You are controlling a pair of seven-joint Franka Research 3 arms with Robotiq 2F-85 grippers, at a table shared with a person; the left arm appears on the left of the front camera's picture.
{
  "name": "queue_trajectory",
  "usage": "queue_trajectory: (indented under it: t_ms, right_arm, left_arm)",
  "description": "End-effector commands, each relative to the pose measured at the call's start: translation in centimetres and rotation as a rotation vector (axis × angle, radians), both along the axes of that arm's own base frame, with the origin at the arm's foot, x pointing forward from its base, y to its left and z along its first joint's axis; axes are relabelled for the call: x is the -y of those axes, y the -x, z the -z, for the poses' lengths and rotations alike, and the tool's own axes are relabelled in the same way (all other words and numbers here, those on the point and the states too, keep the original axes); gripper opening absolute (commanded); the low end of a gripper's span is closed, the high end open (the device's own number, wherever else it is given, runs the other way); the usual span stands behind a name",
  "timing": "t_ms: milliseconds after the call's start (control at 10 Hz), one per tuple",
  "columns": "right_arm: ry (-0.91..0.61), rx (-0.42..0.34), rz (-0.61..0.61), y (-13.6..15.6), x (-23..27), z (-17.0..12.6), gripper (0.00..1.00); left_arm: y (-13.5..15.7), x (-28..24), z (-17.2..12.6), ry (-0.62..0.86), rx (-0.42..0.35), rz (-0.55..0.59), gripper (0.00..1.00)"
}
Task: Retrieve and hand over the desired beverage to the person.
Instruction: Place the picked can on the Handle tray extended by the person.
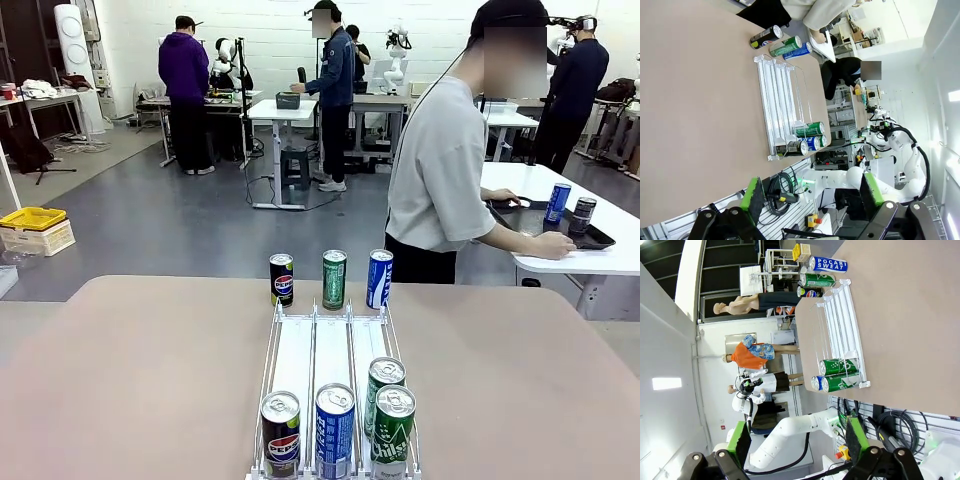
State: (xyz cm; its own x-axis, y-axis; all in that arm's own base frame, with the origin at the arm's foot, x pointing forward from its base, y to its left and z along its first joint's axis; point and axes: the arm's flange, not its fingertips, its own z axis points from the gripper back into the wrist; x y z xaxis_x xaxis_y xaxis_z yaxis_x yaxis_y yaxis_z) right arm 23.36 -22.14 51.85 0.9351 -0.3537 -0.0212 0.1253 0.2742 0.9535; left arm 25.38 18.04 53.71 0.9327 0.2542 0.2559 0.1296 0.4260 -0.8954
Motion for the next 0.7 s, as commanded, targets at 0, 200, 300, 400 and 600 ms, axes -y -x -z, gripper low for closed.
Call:
queue_trajectory:
  t_ms: [0,200,300,400,600]
  right_arm:
    - [-0.019,0.021,-0.003,-0.1,-0.09,-0.03,1.0]
    - [-0.019,0.021,-0.003,-0.1,-0.09,-0.03,1.0]
    - [-0.019,0.021,-0.003,-0.1,-0.09,-0.03,1.0]
    - [-0.019,0.021,-0.003,-0.1,-0.09,-0.03,1.0]
    - [-0.019,0.021,-0.003,-0.1,-0.09,-0.03,1.0]
  left_arm:
    - [-0.08,-0.08,0.03,0.009,0.033,0.01,1.0]
    - [-0.08,-0.08,0.03,0.009,0.033,0.01,1.0]
    - [-0.08,-0.08,0.03,0.009,0.033,0.01,1.0]
    - [-0.08,-0.08,0.03,0.009,0.033,0.01,1.0]
    - [-0.08,-0.08,0.03,0.009,0.033,0.01,1.0]
